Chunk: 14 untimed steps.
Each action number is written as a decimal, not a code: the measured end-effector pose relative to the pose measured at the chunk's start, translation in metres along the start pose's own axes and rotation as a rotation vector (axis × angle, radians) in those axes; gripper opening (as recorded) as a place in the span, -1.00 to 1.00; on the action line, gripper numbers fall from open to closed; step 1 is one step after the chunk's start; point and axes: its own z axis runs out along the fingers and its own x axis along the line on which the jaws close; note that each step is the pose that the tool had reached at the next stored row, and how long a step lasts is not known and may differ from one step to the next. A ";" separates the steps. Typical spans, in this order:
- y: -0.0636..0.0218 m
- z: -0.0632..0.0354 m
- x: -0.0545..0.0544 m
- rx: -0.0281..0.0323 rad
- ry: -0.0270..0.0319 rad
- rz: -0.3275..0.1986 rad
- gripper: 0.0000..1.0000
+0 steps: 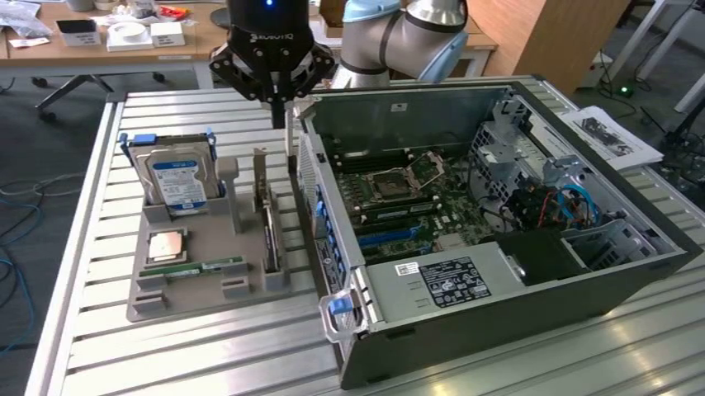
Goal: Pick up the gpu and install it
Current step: 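Reach for the gpu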
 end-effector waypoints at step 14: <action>-0.0007 -0.0002 0.005 0.0000 0.0000 0.001 -0.79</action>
